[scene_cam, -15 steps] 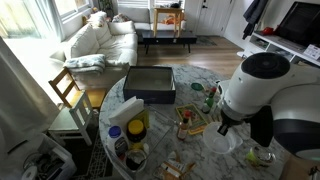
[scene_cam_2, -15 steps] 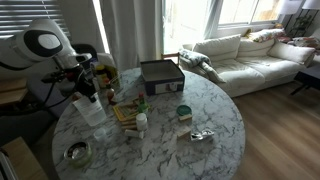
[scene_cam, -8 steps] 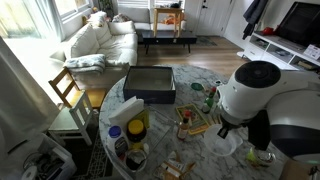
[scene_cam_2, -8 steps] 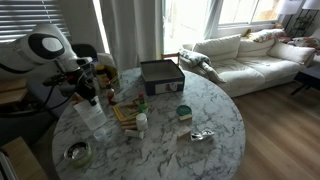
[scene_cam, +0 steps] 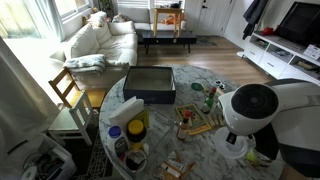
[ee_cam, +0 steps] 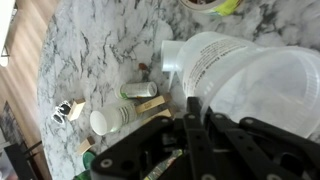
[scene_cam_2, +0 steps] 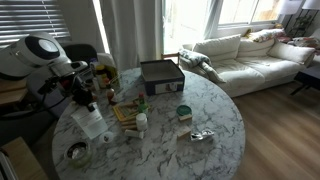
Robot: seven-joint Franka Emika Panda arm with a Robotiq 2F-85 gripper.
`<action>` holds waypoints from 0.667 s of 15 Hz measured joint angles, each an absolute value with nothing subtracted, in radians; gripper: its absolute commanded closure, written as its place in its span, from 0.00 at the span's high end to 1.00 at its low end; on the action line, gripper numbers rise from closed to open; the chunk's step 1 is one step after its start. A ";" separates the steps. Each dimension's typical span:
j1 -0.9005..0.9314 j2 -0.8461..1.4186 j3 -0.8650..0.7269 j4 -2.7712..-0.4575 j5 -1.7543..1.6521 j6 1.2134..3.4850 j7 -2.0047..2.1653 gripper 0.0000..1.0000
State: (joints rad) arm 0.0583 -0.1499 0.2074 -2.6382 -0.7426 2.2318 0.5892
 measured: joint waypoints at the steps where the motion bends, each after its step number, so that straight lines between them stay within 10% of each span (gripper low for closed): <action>1: 0.071 -0.150 0.209 -2.640 -0.742 2.232 0.589 0.01; 2: 0.082 -0.150 0.210 -2.642 -0.741 2.232 0.588 0.01; 3: 0.093 -0.150 0.211 -2.643 -0.740 2.232 0.587 0.29; 10: 0.166 -0.134 0.240 -2.644 -0.691 2.239 0.575 0.75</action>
